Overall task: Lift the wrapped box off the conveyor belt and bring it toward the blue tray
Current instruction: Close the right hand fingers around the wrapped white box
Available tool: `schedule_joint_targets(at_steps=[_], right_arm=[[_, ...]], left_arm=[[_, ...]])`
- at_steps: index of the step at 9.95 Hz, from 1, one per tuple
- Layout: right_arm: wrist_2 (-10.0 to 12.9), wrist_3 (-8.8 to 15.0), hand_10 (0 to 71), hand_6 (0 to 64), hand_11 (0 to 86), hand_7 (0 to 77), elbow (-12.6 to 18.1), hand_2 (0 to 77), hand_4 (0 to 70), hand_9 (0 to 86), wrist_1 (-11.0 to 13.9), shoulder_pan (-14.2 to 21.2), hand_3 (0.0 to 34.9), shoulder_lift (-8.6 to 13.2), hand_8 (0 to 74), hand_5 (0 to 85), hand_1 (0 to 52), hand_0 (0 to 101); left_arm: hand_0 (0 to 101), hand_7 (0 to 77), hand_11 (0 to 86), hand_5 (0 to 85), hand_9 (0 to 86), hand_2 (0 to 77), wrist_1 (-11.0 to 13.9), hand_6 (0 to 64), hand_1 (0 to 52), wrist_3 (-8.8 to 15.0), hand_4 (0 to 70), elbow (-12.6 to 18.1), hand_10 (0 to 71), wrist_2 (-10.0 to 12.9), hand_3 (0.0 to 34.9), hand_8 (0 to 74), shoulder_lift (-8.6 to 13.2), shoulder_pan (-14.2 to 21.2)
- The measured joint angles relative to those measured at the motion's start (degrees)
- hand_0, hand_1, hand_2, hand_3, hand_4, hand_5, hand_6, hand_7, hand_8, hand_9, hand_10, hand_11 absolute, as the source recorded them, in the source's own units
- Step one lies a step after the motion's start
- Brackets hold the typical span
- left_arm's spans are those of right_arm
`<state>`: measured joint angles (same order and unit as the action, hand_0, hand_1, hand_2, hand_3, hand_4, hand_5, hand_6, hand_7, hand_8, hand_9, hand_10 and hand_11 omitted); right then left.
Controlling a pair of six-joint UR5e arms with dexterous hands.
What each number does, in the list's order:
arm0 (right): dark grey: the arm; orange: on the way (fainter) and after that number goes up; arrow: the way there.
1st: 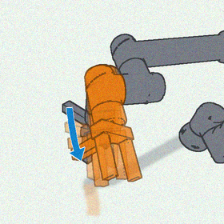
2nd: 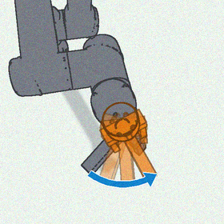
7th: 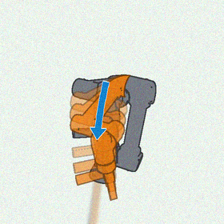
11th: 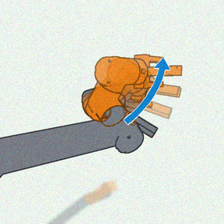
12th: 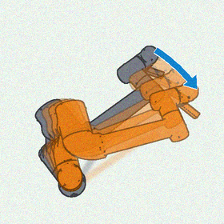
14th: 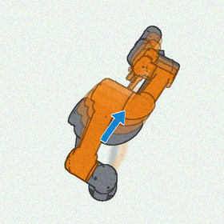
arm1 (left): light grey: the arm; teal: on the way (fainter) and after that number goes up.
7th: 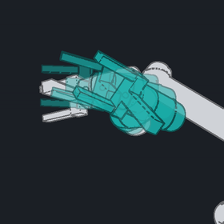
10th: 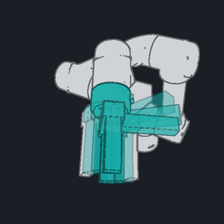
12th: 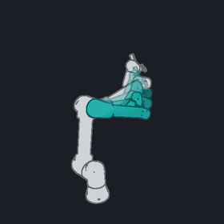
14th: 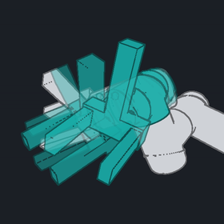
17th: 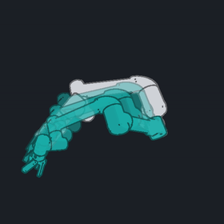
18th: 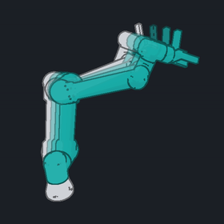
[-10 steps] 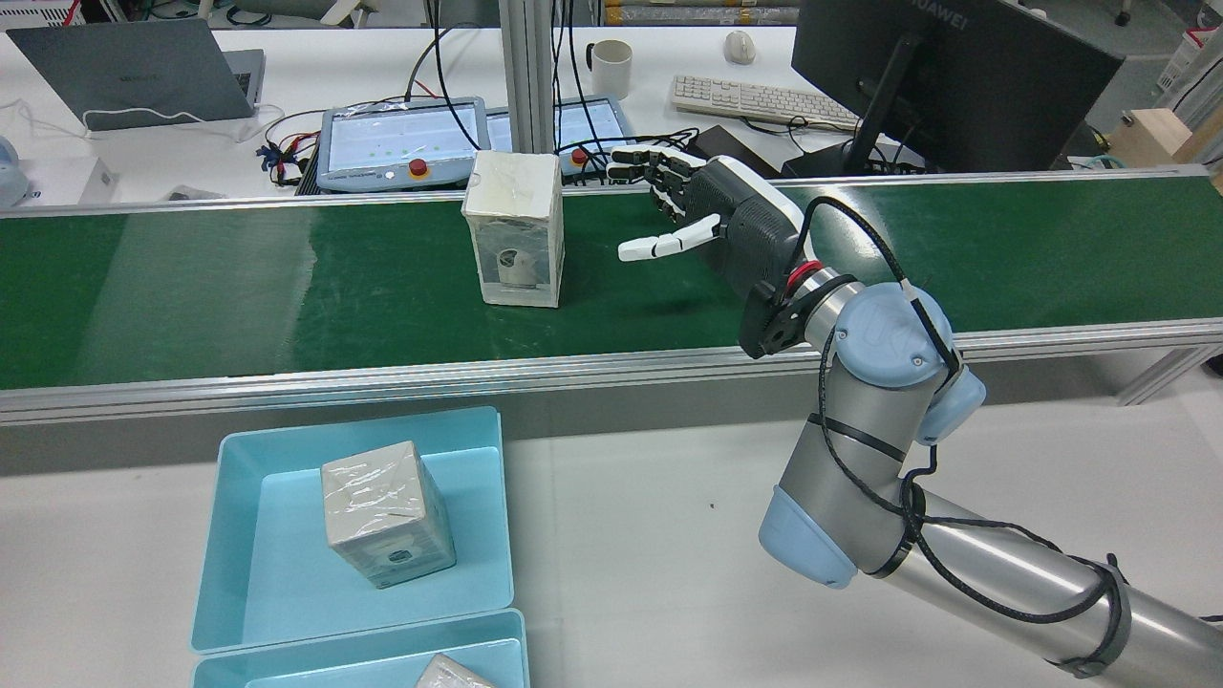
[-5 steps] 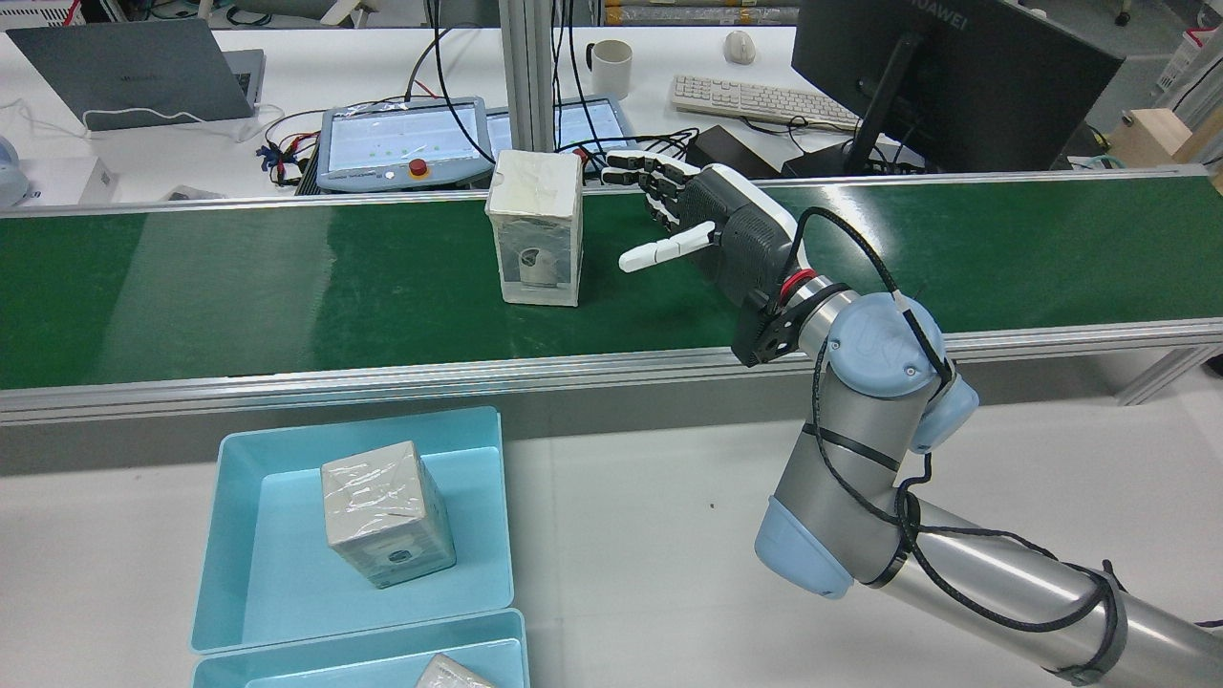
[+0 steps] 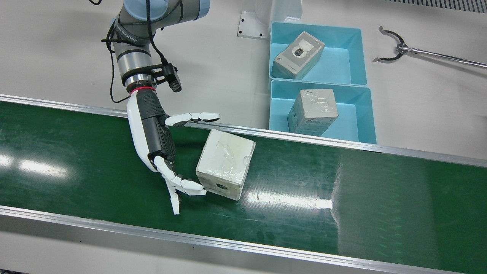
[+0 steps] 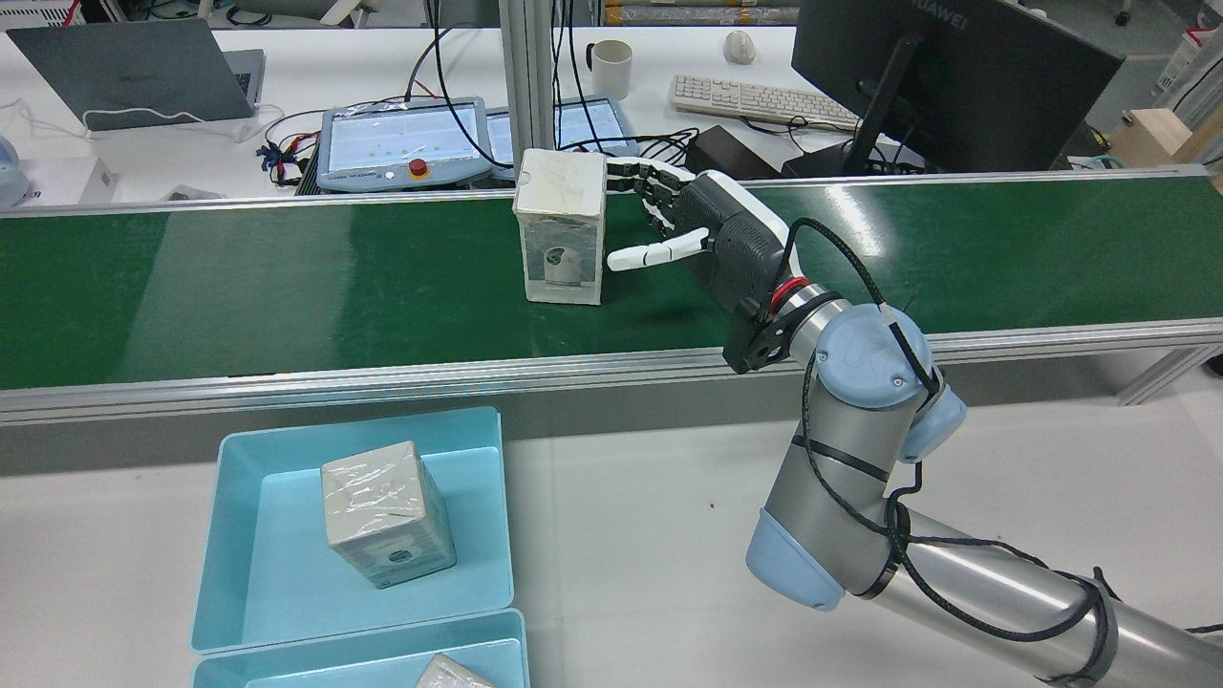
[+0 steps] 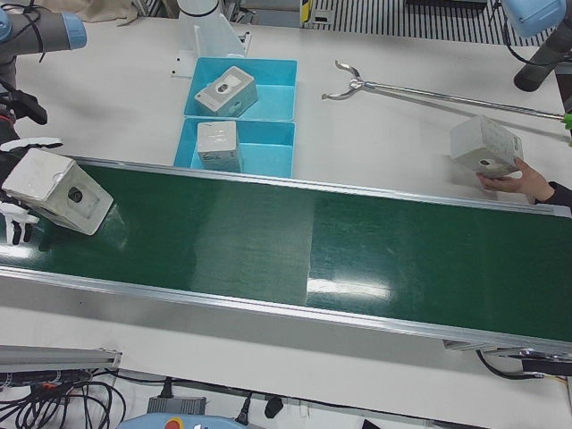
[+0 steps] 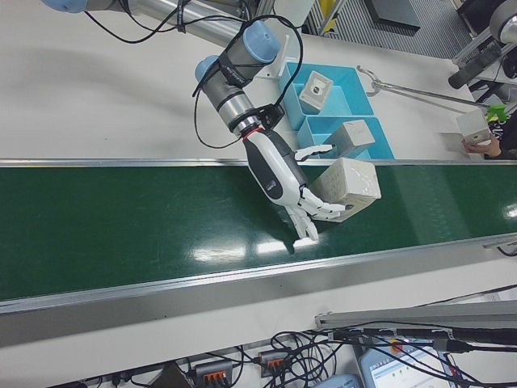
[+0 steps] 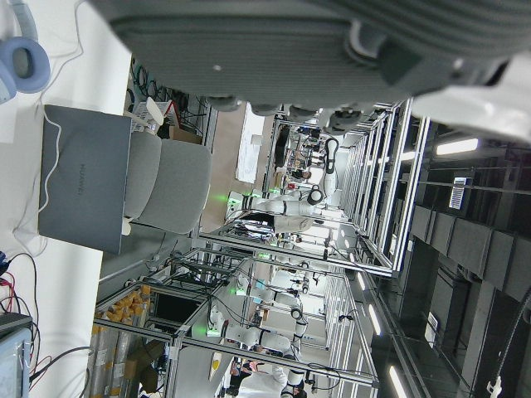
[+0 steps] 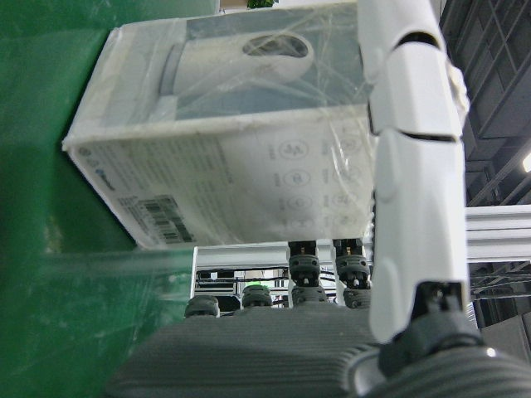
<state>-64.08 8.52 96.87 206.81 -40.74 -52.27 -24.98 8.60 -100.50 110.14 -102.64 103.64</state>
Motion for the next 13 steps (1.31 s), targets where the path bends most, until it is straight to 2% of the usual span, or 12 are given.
schedule_joint_targets(at_steps=[4, 5, 6, 7, 8, 9, 10, 11, 12, 13], right_arm=[[1.19, 0.85, 0.0, 7.6, 1.6, 22.9, -2.45, 13.1, 18.0, 2.7, -0.06, 0.24, 8.4, 2.45, 0.5, 20.2, 16.9, 50], [1.58, 1.06, 0.0, 8.7, 1.6, 25.1, -3.13, 14.7, 19.1, 4.4, -0.07, 0.27, 8.3, 3.12, 0.5, 20.7, 18.0, 51], [1.82, 1.13, 0.0, 8.7, 1.6, 25.1, -4.15, 20.7, 21.3, 4.4, -0.11, 0.28, 6.6, 4.08, 0.5, 24.5, 24.5, 55], [1.96, 1.15, 6.0, 16.4, 1.6, 33.3, -5.02, 22.4, 25.6, 14.7, -0.14, 0.38, 3.7, 4.86, 8.2, 27.8, 25.6, 57], [2.05, 1.15, 6.0, 16.4, 1.6, 33.3, -5.56, 22.4, 25.6, 14.7, -0.16, 0.47, 3.7, 5.37, 8.2, 27.8, 25.6, 57], [2.00, 1.10, 9.3, 20.2, 9.8, 36.0, -5.69, 24.5, 30.0, 22.4, -0.15, 0.55, 0.8, 5.61, 17.5, 31.6, 23.5, 59], [1.77, 0.94, 13.6, 22.9, 18.5, 38.7, -5.43, 26.7, 34.4, 30.0, -0.09, 0.59, 0.0, 5.67, 24.5, 33.8, 20.2, 59], [1.60, 0.78, 13.6, 22.9, 18.5, 38.7, -4.15, 26.7, 34.4, 30.0, 0.05, 0.60, 0.0, 5.54, 24.5, 33.8, 20.2, 59], [1.53, 0.70, 31.6, 31.1, 39.3, 46.9, -2.11, 26.7, 43.1, 42.5, 0.39, 0.57, 2.1, 5.38, 40.4, 38.7, 20.2, 55], [1.60, 0.69, 31.6, 31.1, 39.3, 46.9, 0.89, 26.7, 43.1, 42.5, 1.39, 0.53, 2.1, 5.34, 40.4, 38.7, 20.2, 55]], left_arm=[[0, 0.5, 0.5, 0.5, 0.0, 1.1, 0.00, 0.0, 0.0, 0.00, 0.0, 0.00, 0.0, 0.00, 0.0, 0.5, 0.00, 0.00], [0, 0.5, 0.5, 0.5, 0.0, 1.1, 0.00, 0.0, 0.0, 0.00, 0.0, 0.00, 0.0, 0.00, 0.0, 0.5, 0.00, 0.00], [0, 0.5, 0.0, 0.5, 0.0, 1.1, 0.00, 0.0, 0.0, 0.00, 0.0, 0.00, 0.5, 0.00, 0.0, 0.5, 0.00, 0.00], [0, 0.5, 0.0, 0.5, 0.0, 1.1, 0.00, 0.0, 0.0, 0.00, 0.0, 0.00, 0.5, 0.00, 0.0, 0.5, 0.00, 0.00], [0, 0.5, 0.0, 0.5, 0.0, 1.1, 0.00, 0.0, 0.0, 0.00, 0.0, 0.00, 0.5, 0.00, 0.0, 0.5, 0.00, 0.00], [0, 0.5, 0.0, 1.1, 0.0, 1.1, 0.00, 0.0, 0.0, 0.00, 0.0, 0.00, 0.5, 0.00, 0.0, 0.5, 0.00, 0.00], [0, 0.5, 0.0, 0.5, 0.0, 1.1, 0.00, 0.0, 0.0, 0.00, 0.0, 0.00, 0.0, 0.00, 0.0, 0.5, 0.00, 0.00], [0, 0.5, 0.0, 0.5, 0.0, 1.1, 0.00, 0.0, 0.0, 0.00, 0.0, 0.00, 0.0, 0.00, 0.0, 0.5, 0.00, 0.00], [0, 0.5, 0.0, 0.5, 0.0, 1.1, 0.00, 0.0, 0.0, 0.00, 0.0, 0.00, 0.5, 0.00, 0.0, 0.5, 0.00, 0.00], [0, 0.5, 0.0, 1.1, 0.0, 0.5, 0.00, 0.0, 0.0, 0.00, 0.0, 0.00, 0.5, 0.00, 0.0, 0.5, 0.00, 0.00]])
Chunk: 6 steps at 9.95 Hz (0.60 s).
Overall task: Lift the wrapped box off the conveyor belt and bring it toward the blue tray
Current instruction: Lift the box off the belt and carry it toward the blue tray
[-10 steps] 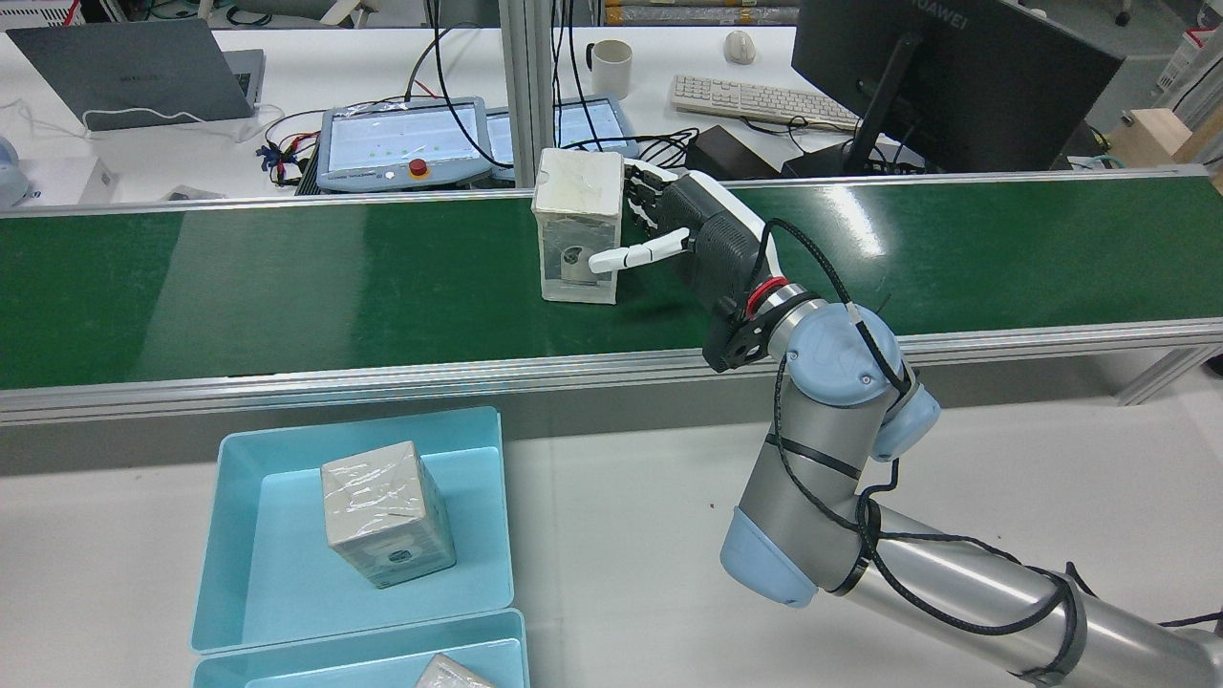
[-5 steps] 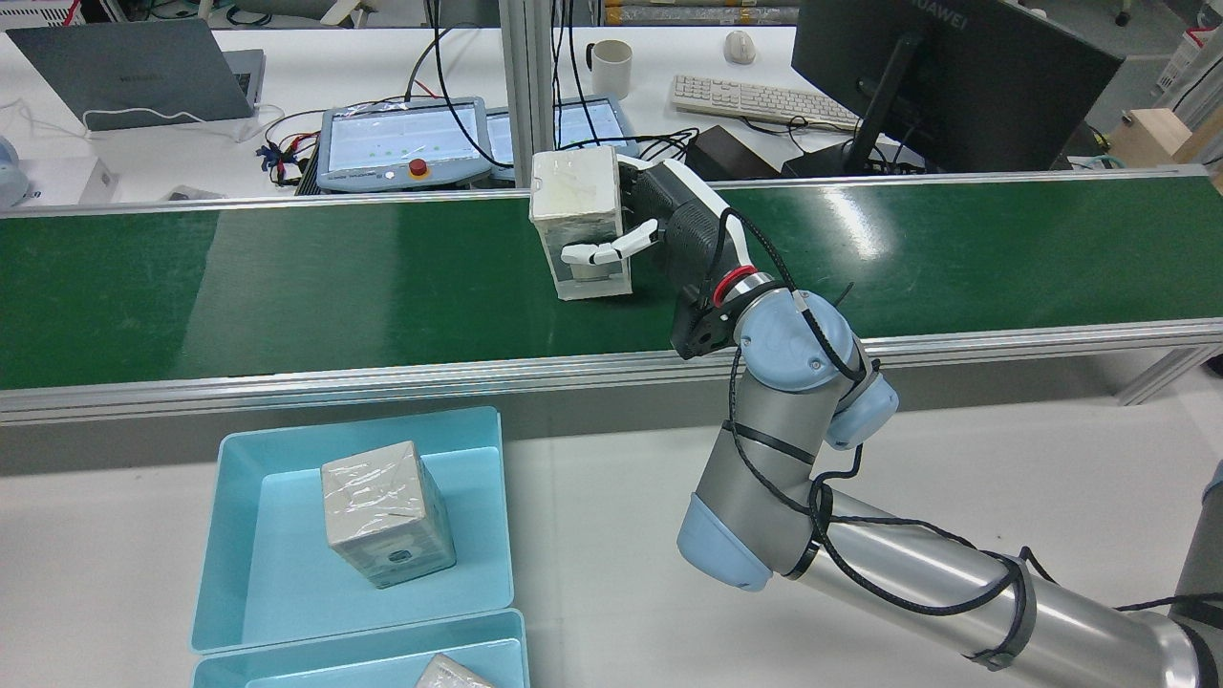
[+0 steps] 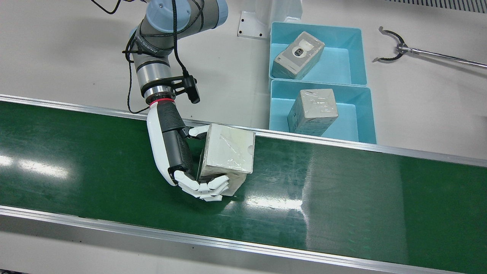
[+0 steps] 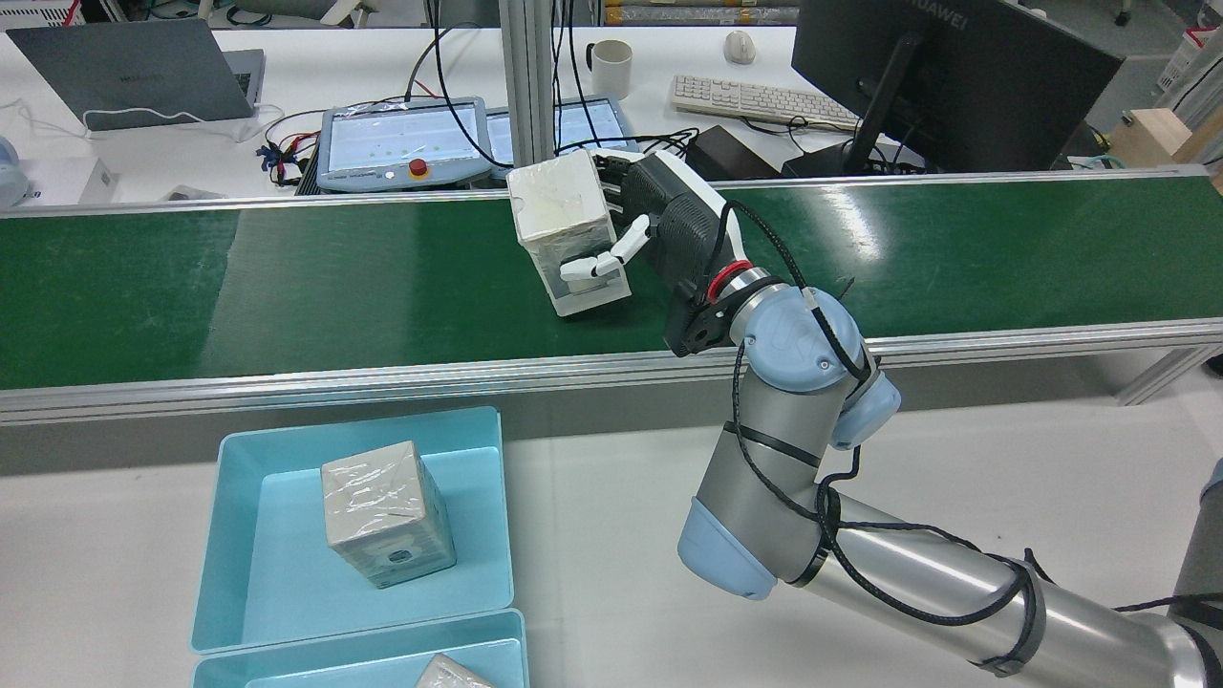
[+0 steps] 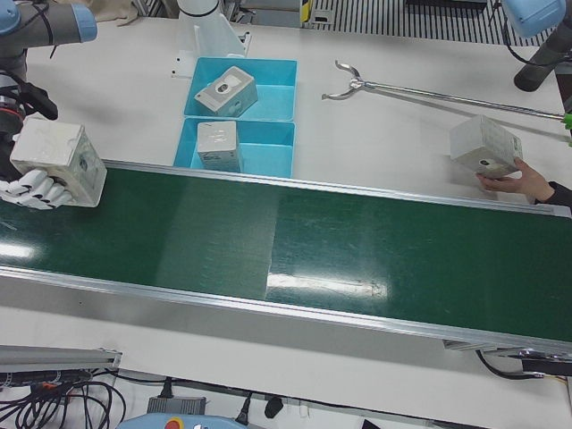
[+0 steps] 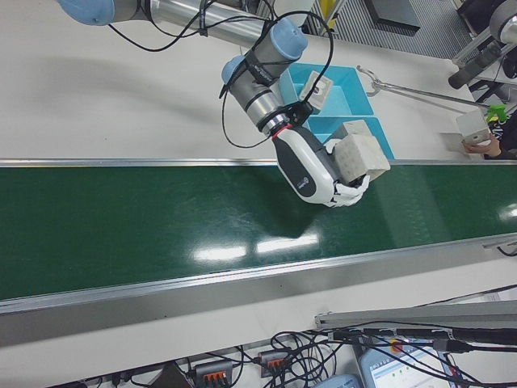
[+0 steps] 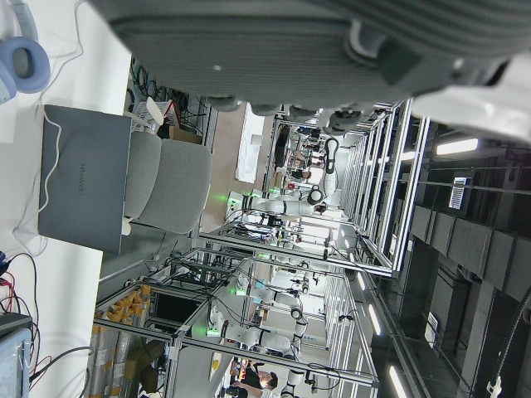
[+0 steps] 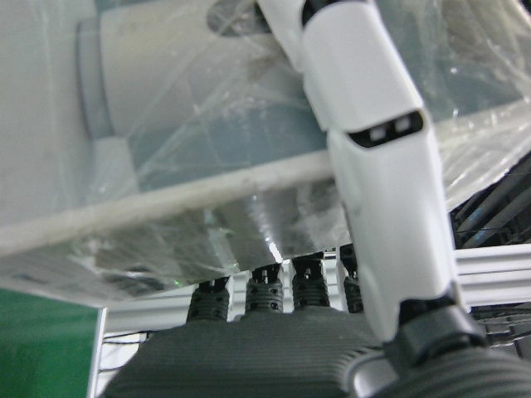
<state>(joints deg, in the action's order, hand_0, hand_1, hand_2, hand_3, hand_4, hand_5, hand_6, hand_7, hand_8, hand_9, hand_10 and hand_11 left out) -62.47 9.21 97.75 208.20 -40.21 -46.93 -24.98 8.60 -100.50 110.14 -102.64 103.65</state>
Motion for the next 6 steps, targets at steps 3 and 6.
schedule_joint_targets(at_steps=[3, 6], right_arm=[[0.51, 0.36, 39.8, 35.5, 44.7, 53.5, 7.25, 31.1, 46.4, 46.4, 2.82, 2.61, 2.0, 0.35, 47.5, 42.0, 3.8, 54], [2.11, 3.01, 46.4, 38.2, 47.5, 58.9, 9.06, 31.1, 46.4, 46.4, 3.30, 10.01, 2.0, 0.40, 47.5, 42.0, 3.8, 51]], left_arm=[[0, 0.5, 0.0, 0.5, 0.0, 1.1, 0.00, 0.0, 0.0, 0.00, 0.0, 0.00, 0.5, 0.00, 0.0, 0.5, 0.00, 0.00], [0, 0.5, 0.0, 0.5, 0.0, 1.1, 0.00, 0.0, 0.0, 0.00, 0.0, 0.00, 0.5, 0.00, 0.0, 0.5, 0.00, 0.00]])
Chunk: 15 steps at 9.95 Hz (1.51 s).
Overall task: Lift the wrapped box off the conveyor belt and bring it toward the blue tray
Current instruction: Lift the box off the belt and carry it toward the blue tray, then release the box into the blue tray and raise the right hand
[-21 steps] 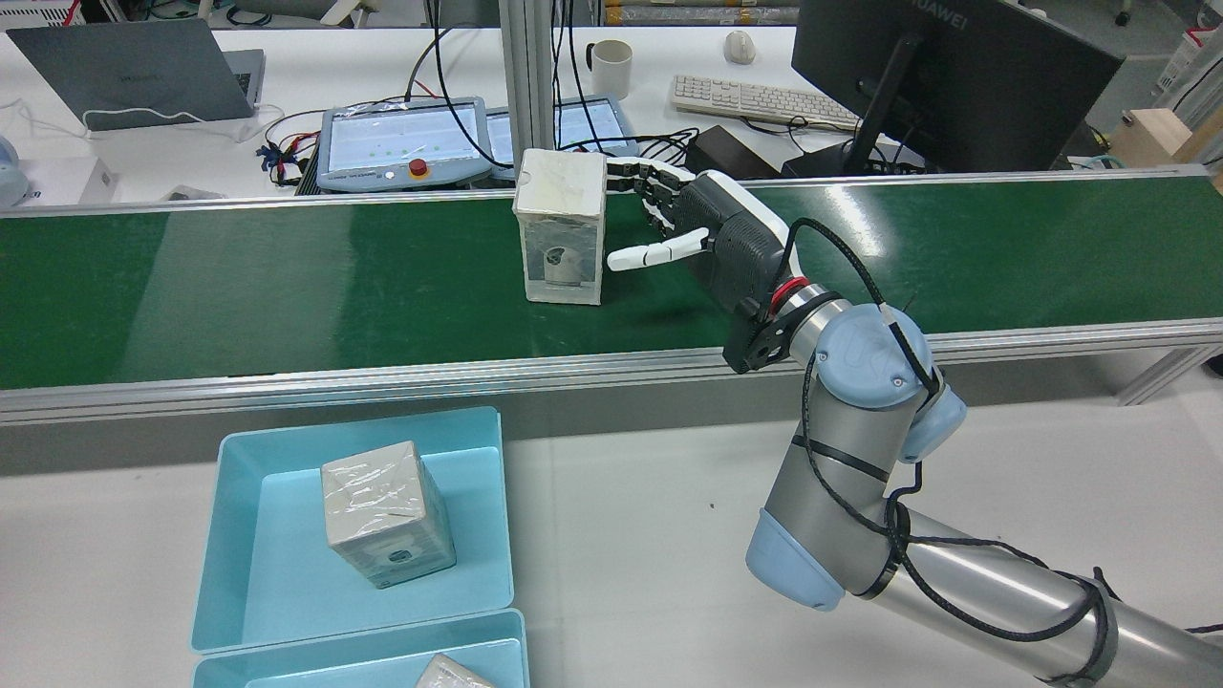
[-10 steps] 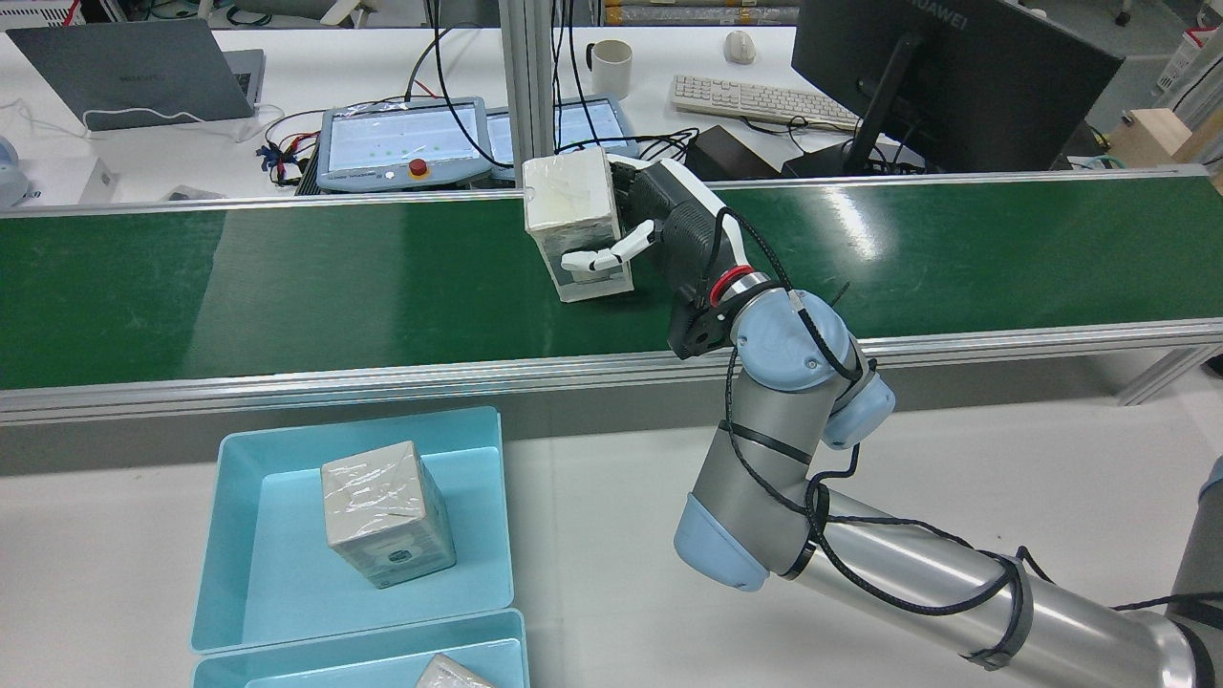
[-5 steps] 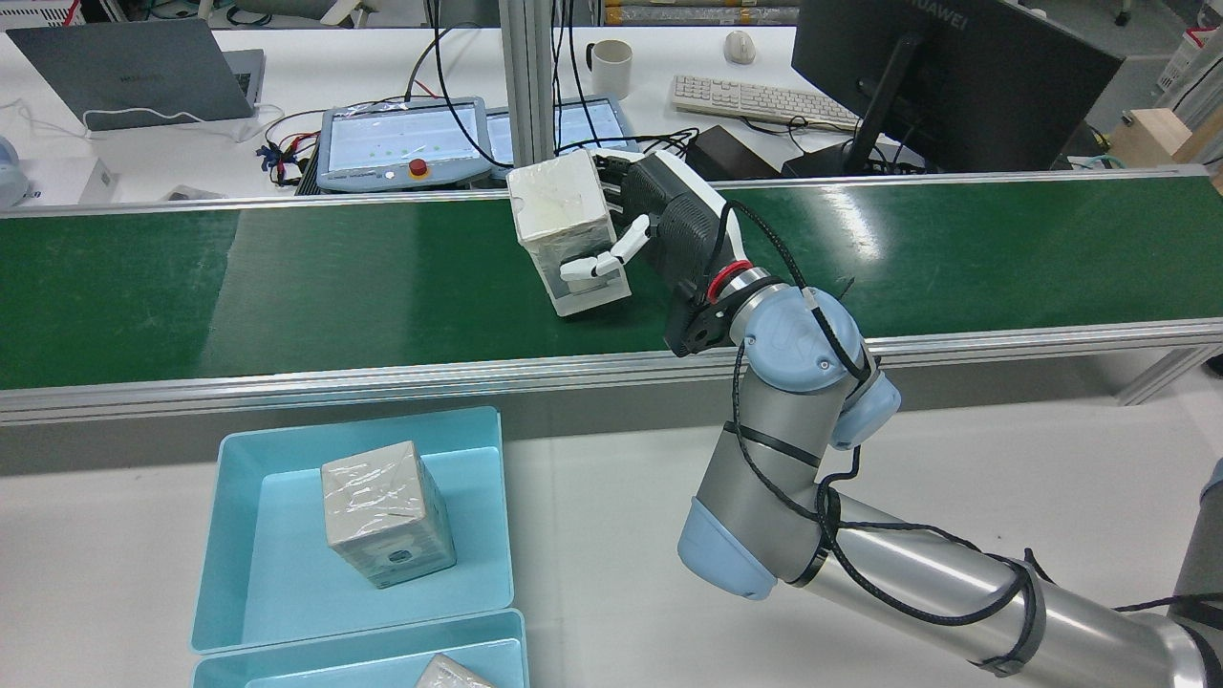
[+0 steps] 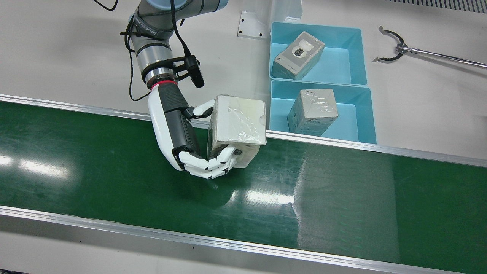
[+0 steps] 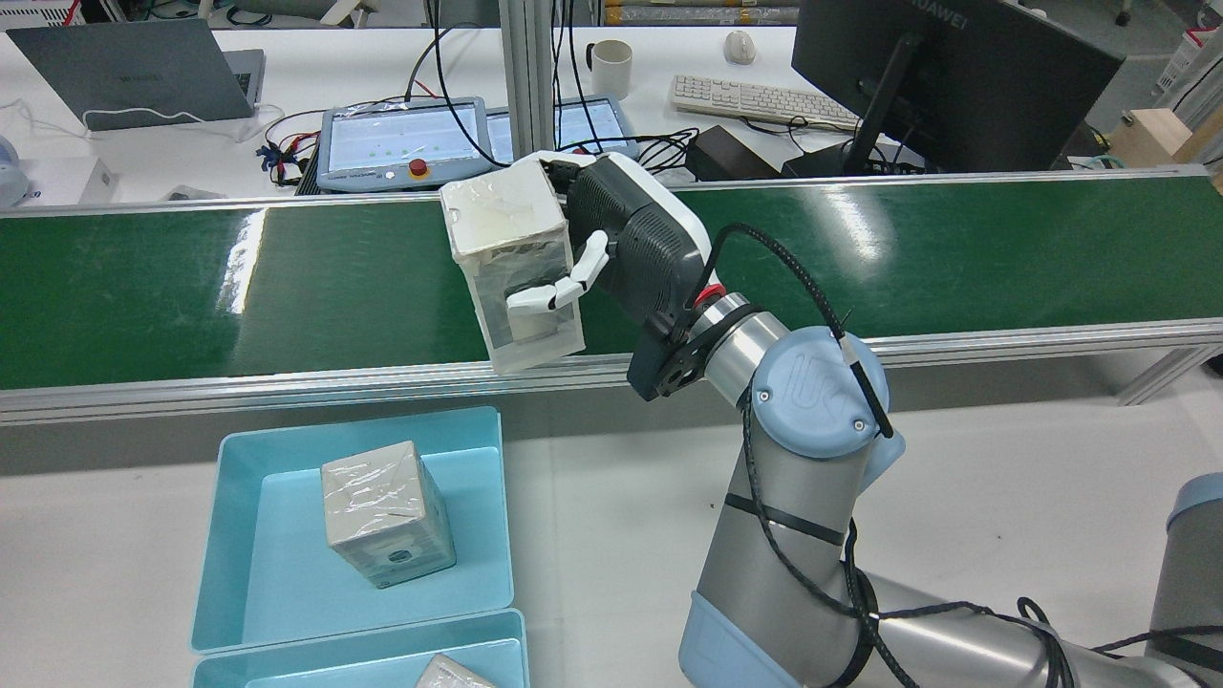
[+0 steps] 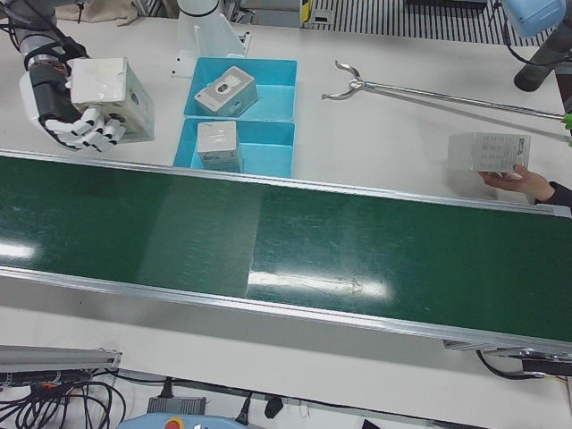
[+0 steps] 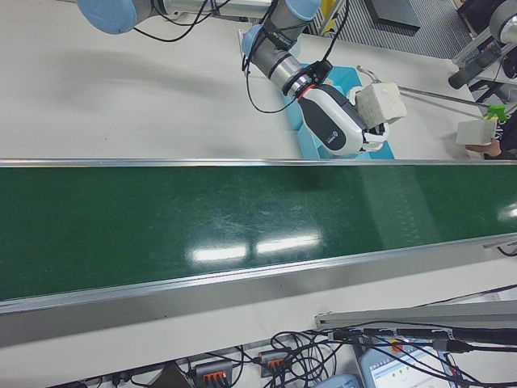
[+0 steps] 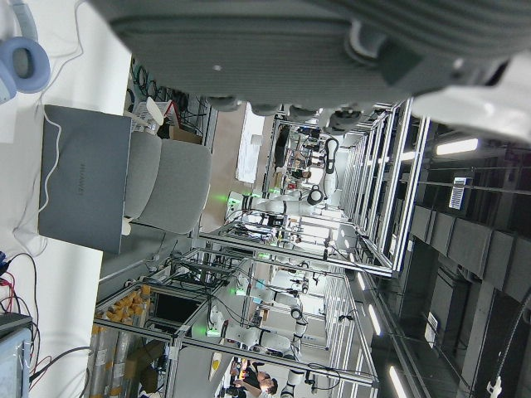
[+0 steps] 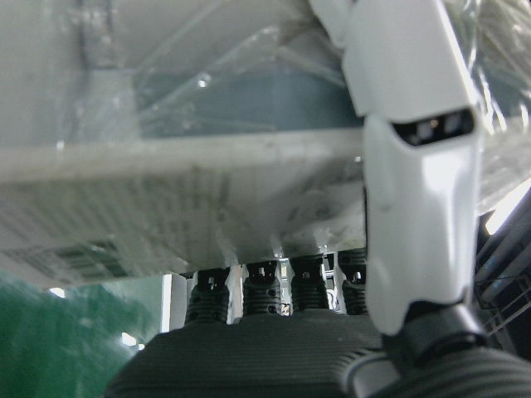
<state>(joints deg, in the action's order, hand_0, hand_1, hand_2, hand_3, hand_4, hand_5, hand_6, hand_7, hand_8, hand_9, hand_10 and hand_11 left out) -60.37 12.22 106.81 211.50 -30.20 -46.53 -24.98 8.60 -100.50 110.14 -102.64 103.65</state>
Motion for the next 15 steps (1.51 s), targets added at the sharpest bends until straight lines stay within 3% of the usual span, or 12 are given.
schedule_joint_targets(at_steps=[2, 3, 5, 6, 7, 10, 11, 12, 13, 14, 15], right_arm=[[2.57, 3.07, 48.0, 38.7, 48.0, 61.1, -0.16, 31.1, 46.4, 46.4, -0.13, 4.64, 2.0, -0.01, 47.5, 42.0, 3.8, 51], [3.53, 5.30, 49.1, 38.7, 48.0, 63.3, -0.31, 34.9, 44.7, 45.8, -0.28, 6.00, 1.9, 0.03, 57.8, 52.9, 0.5, 50], [5.29, 9.15, 49.1, 38.7, 48.0, 63.3, -0.45, 34.9, 44.7, 45.8, -0.45, 8.11, 2.0, 0.09, 57.8, 54.5, 0.5, 50], [5.83, 10.30, 49.1, 38.7, 48.0, 63.3, -0.45, 34.9, 44.2, 45.8, -0.78, 8.86, 1.9, 0.10, 57.8, 55.1, 0.5, 50], [6.13, 11.00, 49.1, 37.1, 49.1, 69.8, -0.55, 36.5, 44.2, 49.1, -1.87, 9.61, 2.1, 0.03, 56.7, 55.1, 0.5, 51], [6.38, 11.70, 47.5, 38.7, 49.1, 69.8, -2.23, 37.1, 44.2, 49.1, -4.80, 11.62, 1.4, 0.05, 55.1, 55.1, 0.5, 52], [6.35, 11.74, 41.5, 37.1, 43.6, 66.0, -3.05, 37.1, 44.2, 44.7, -5.08, 12.19, 0.7, 0.50, 50.2, 57.8, 0.5, 54], [6.28, 11.76, 33.8, 31.6, 37.1, 58.4, -3.92, 37.1, 40.4, 39.3, -5.18, 12.60, 2.1, 1.26, 43.1, 55.6, 0.5, 57], [6.23, 11.77, 33.8, 31.6, 37.1, 58.4, -4.56, 37.1, 40.4, 39.3, -5.21, 12.85, 2.1, 2.20, 43.1, 55.6, 0.5, 57], [6.25, 11.77, 10.9, 17.5, 18.0, 45.3, -4.88, 8.2, 24.5, 18.5, -5.22, 12.96, 13.3, 3.07, 23.5, 43.6, 26.7, 54], [6.30, 11.77, 0.0, 0.0, 3.3, 24.0, -5.02, 4.4, 10.4, 2.7, -5.22, 12.98, 17.0, 3.83, 0.0, 25.6, 13.6, 51]], left_arm=[[0, 0.5, 0.0, 0.5, 0.0, 1.1, 0.00, 0.0, 0.0, 0.00, 0.0, 0.00, 0.5, 0.00, 0.0, 0.5, 0.00, 0.00], [0, 0.5, 0.0, 0.5, 0.0, 1.1, 0.00, 0.0, 0.0, 0.00, 0.0, 0.00, 0.5, 0.00, 0.0, 0.5, 0.00, 0.00], [0, 0.5, 0.0, 0.5, 0.0, 1.1, 0.00, 0.0, 0.0, 0.00, 0.0, 0.00, 0.5, 0.00, 0.0, 0.5, 0.00, 0.00], [0, 0.5, 0.0, 0.5, 0.0, 1.1, 0.00, 0.0, 0.0, 0.00, 0.0, 0.00, 0.5, 0.00, 0.0, 0.5, 0.00, 0.00], [0, 0.5, 0.0, 0.5, 0.0, 1.1, 0.00, 0.0, 0.0, 0.00, 0.0, 0.00, 0.5, 0.00, 0.0, 0.5, 0.00, 0.00], [0, 0.5, 0.0, 0.5, 0.0, 0.5, 0.00, 0.0, 0.0, 0.00, 0.0, 0.00, 0.5, 0.00, 0.0, 0.5, 0.00, 0.00], [0, 0.5, 0.0, 1.1, 0.0, 1.1, 0.00, 0.0, 0.0, 0.00, 0.0, 0.00, 0.5, 0.00, 0.0, 0.5, 0.00, 0.00], [0, 0.5, 0.0, 1.1, 0.0, 1.1, 0.00, 0.0, 0.0, 0.00, 0.0, 0.00, 0.5, 0.00, 0.0, 0.5, 0.00, 0.00], [0, 0.5, 0.0, 0.5, 0.0, 1.1, 0.00, 0.0, 0.0, 0.00, 0.0, 0.00, 0.5, 0.00, 0.0, 0.5, 0.00, 0.00], [0, 0.5, 0.0, 0.5, 0.0, 1.1, 0.00, 0.0, 0.0, 0.00, 0.0, 0.00, 0.5, 0.00, 0.0, 0.5, 0.00, 0.00], [0, 0.5, 0.0, 0.5, 0.0, 1.1, 0.00, 0.0, 0.0, 0.00, 0.0, 0.00, 0.0, 0.00, 0.0, 0.5, 0.00, 0.00]])
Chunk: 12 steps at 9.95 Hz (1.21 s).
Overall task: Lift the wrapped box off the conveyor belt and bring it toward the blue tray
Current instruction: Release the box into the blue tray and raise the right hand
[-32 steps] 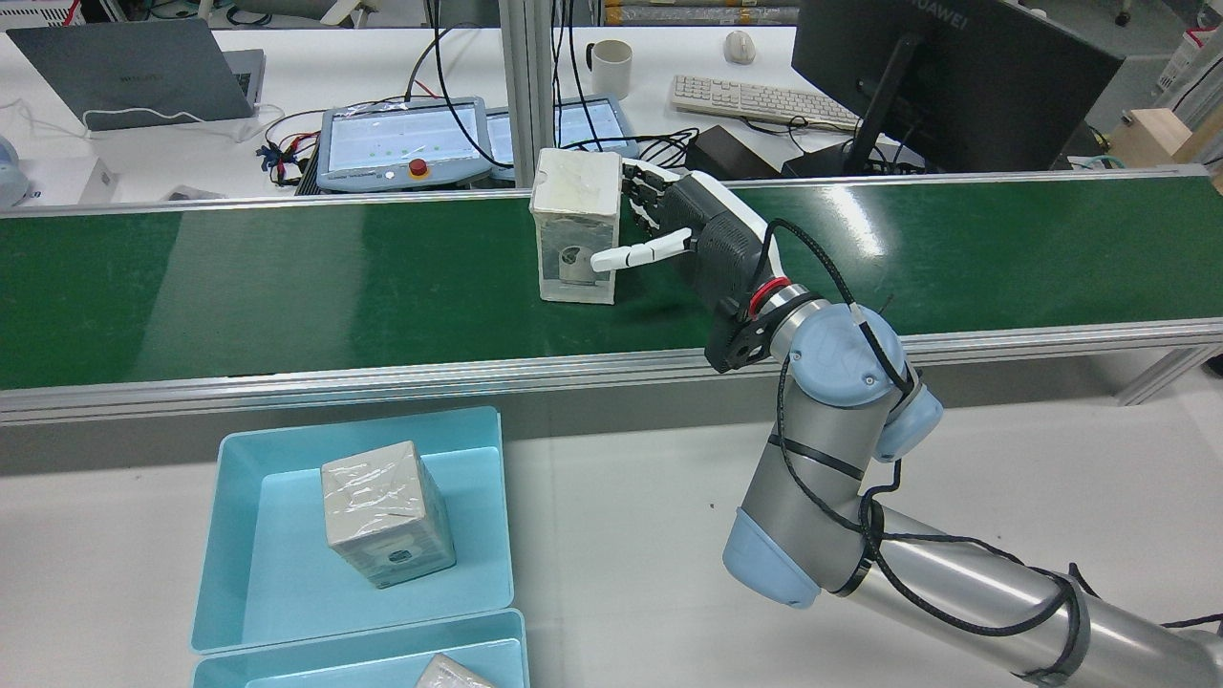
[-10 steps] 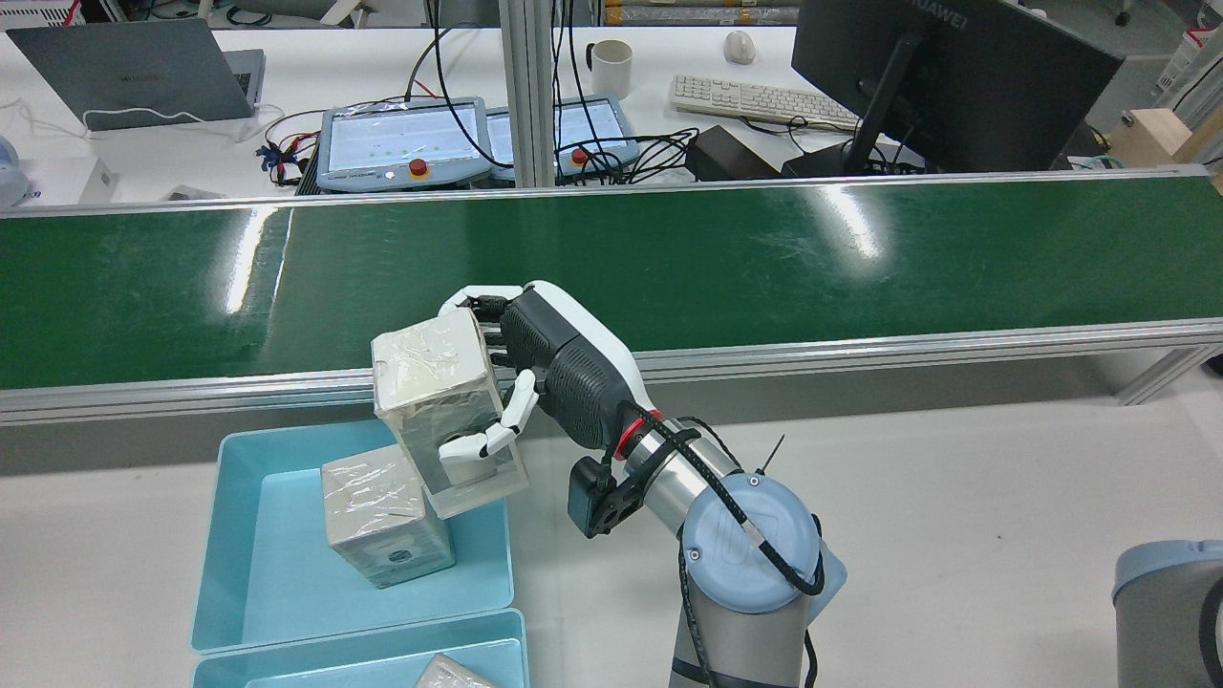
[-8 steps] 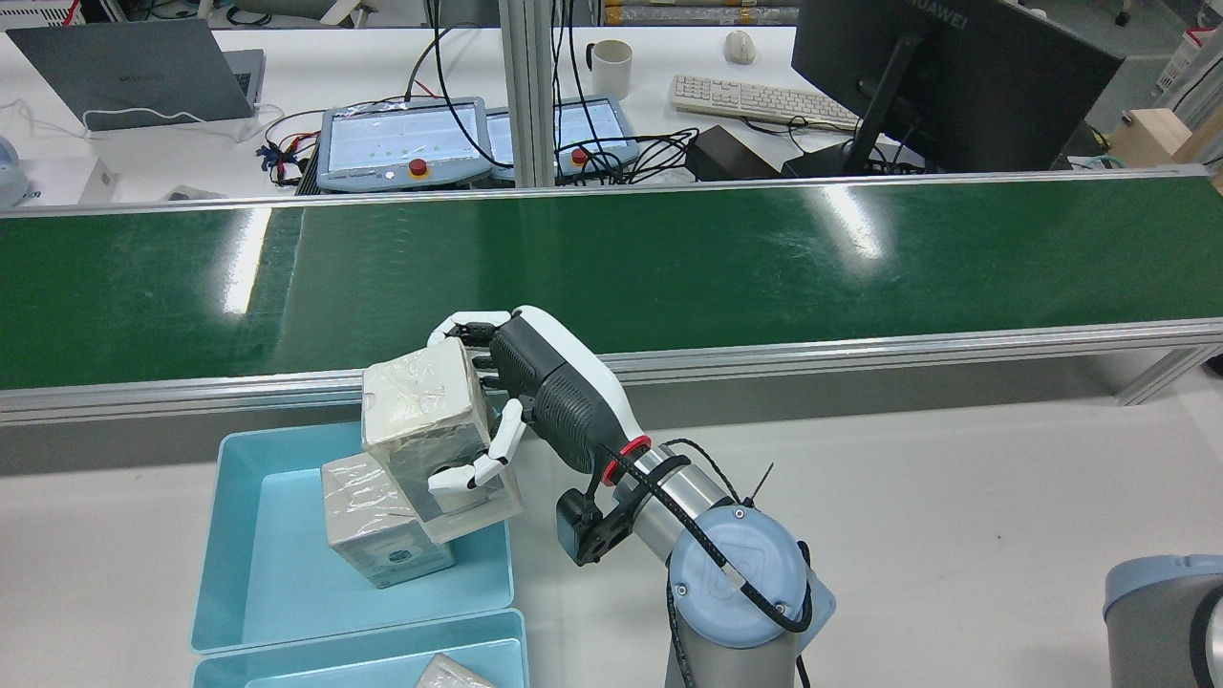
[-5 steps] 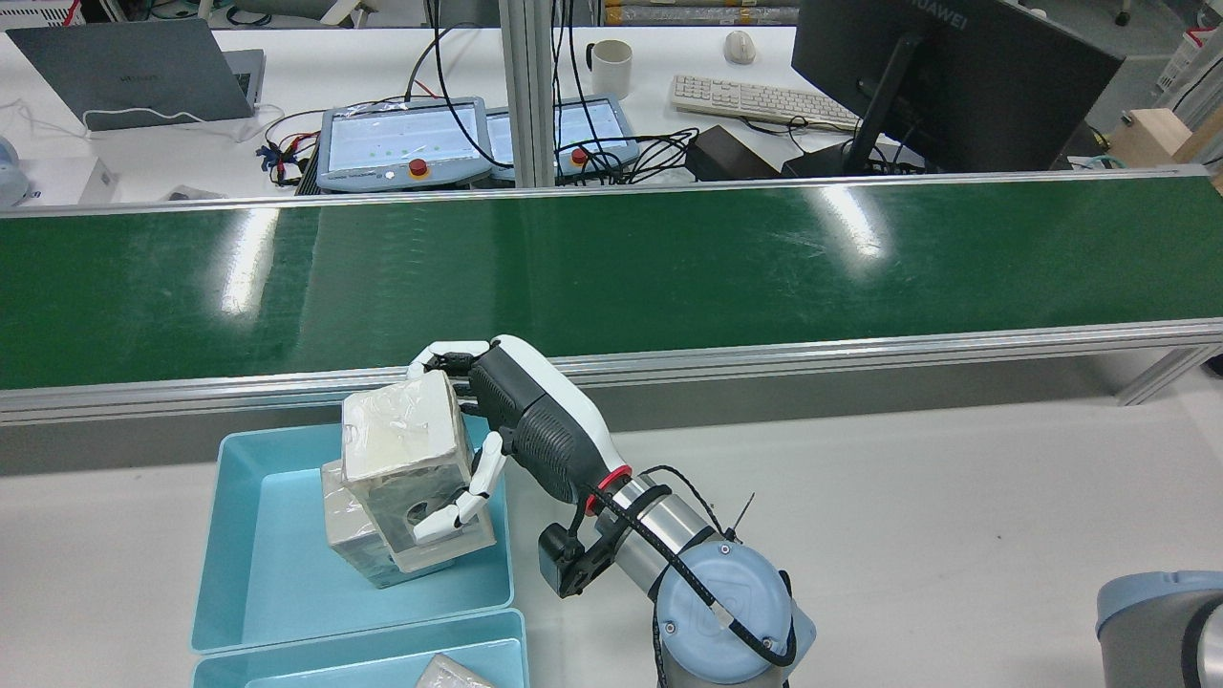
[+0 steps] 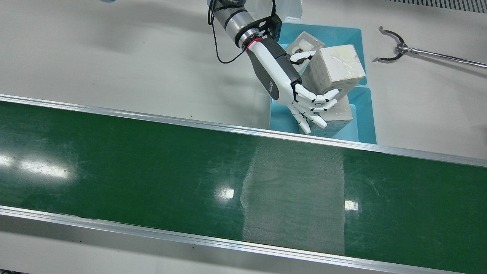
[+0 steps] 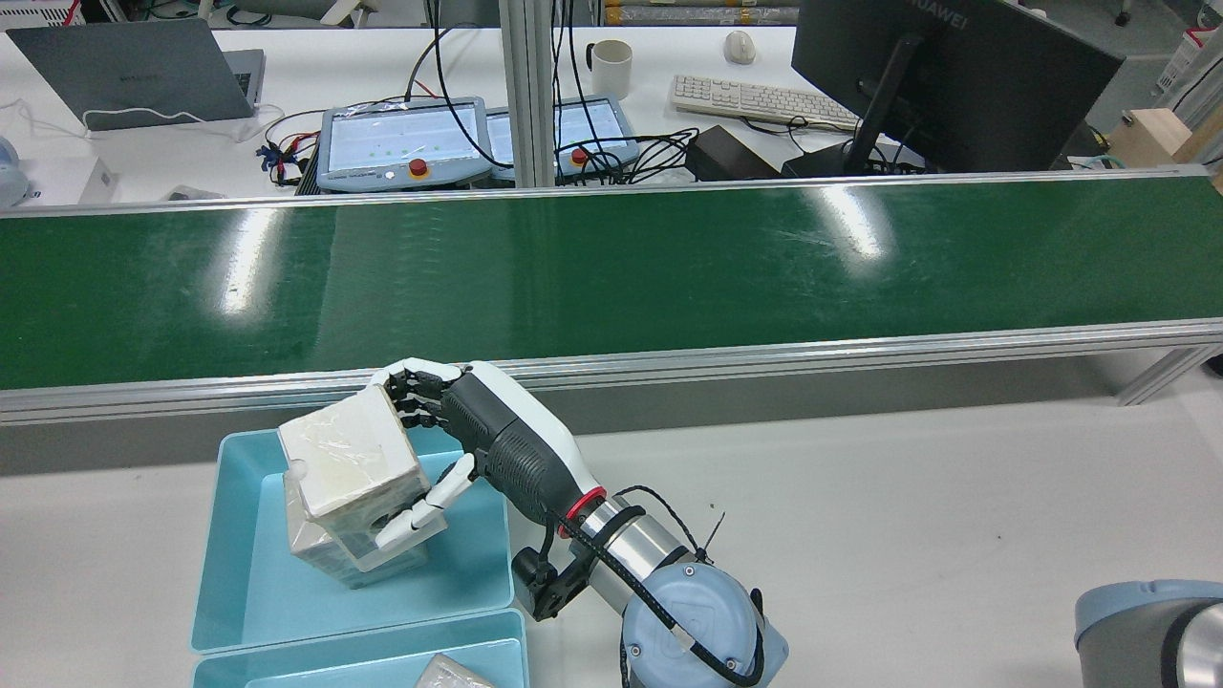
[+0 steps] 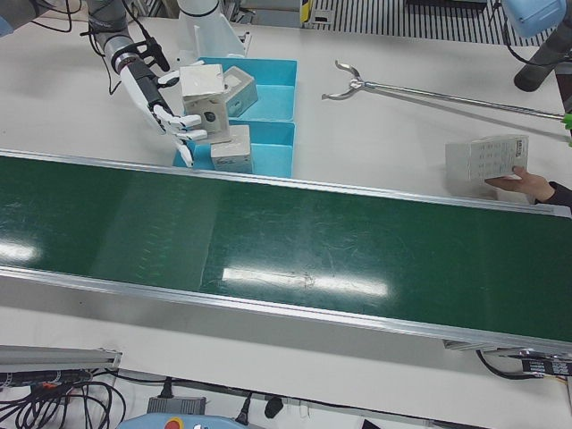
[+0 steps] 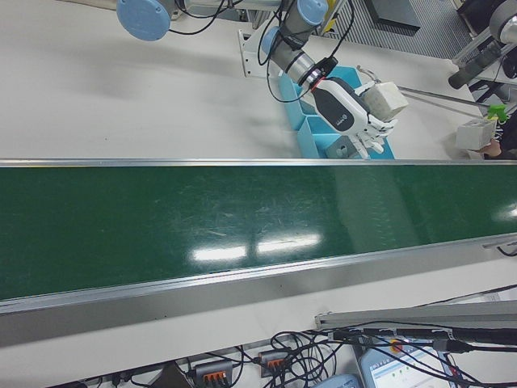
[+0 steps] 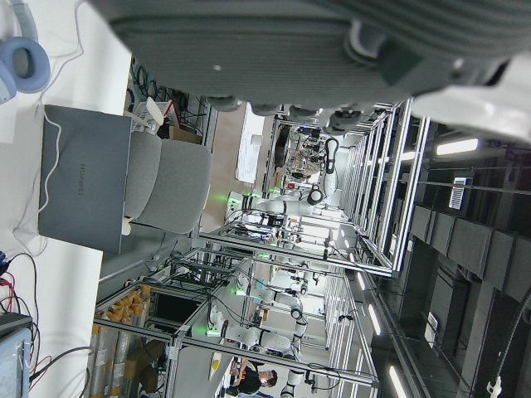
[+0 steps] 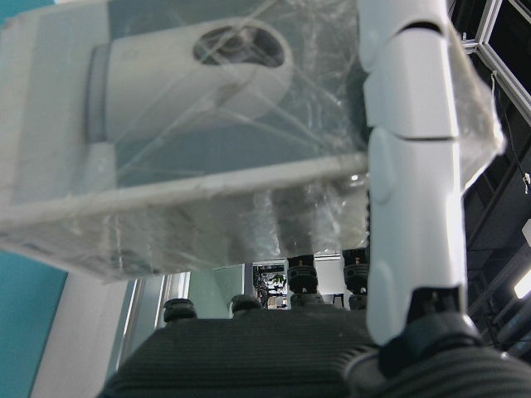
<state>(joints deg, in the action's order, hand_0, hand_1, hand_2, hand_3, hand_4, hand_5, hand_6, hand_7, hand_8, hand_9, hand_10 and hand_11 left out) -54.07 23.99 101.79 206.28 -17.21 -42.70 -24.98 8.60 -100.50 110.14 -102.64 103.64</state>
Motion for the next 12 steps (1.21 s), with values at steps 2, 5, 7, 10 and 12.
schedule_joint_targets(at_steps=[2, 5, 7, 10, 12], right_arm=[[0.07, -0.02, 0.0, 3.8, 1.6, 19.6, 0.53, 2.2, 12.0, 1.6, 0.05, 0.00, 24.3, 0.82, 0.0, 10.4, 12.5, 51], [0.03, -0.06, 0.0, 2.7, 1.6, 19.6, 3.94, 2.2, 8.7, 1.6, 0.23, -0.77, 30.2, 0.69, 0.0, 9.3, 11.5, 50], [0.04, -0.08, 0.0, 2.7, 1.6, 19.1, 6.26, 2.2, 8.7, 2.2, 0.37, -1.99, 30.8, 0.00, 0.0, 9.3, 11.5, 49], [0.06, -0.16, 0.0, 2.7, 1.6, 20.7, 9.53, 2.2, 9.8, 2.2, 0.46, -4.35, 30.9, -2.34, 2.2, 10.9, 11.5, 49], [-0.05, -0.42, 0.0, 3.8, 1.6, 22.4, 11.63, 2.2, 12.0, 3.3, 0.51, -6.20, 29.8, -5.15, 0.5, 12.5, 13.1, 50]], left_arm=[[0, 0.5, 0.5, 0.5, 0.0, 0.5, 0.00, 0.0, 0.0, 0.00, 0.0, 0.00, 0.0, 0.00, 0.0, 0.5, 0.00, 0.00], [0, 0.5, 0.5, 1.1, 0.0, 1.1, 0.00, 0.0, 0.0, 0.00, 0.0, 0.00, 0.0, 0.00, 0.0, 0.5, 0.00, 0.00], [0, 0.5, 0.5, 0.5, 0.0, 1.1, 0.00, 0.0, 0.0, 0.00, 0.0, 0.00, 0.5, 0.00, 0.0, 0.5, 0.00, 0.00], [0, 0.5, 0.0, 1.1, 0.0, 1.1, 0.00, 0.0, 0.0, 0.00, 0.0, 0.00, 0.5, 0.00, 0.0, 0.5, 0.00, 0.00], [0, 0.5, 0.0, 0.5, 0.0, 1.1, 0.00, 0.0, 0.0, 0.00, 0.0, 0.00, 0.5, 0.00, 0.0, 0.5, 0.00, 0.00]])
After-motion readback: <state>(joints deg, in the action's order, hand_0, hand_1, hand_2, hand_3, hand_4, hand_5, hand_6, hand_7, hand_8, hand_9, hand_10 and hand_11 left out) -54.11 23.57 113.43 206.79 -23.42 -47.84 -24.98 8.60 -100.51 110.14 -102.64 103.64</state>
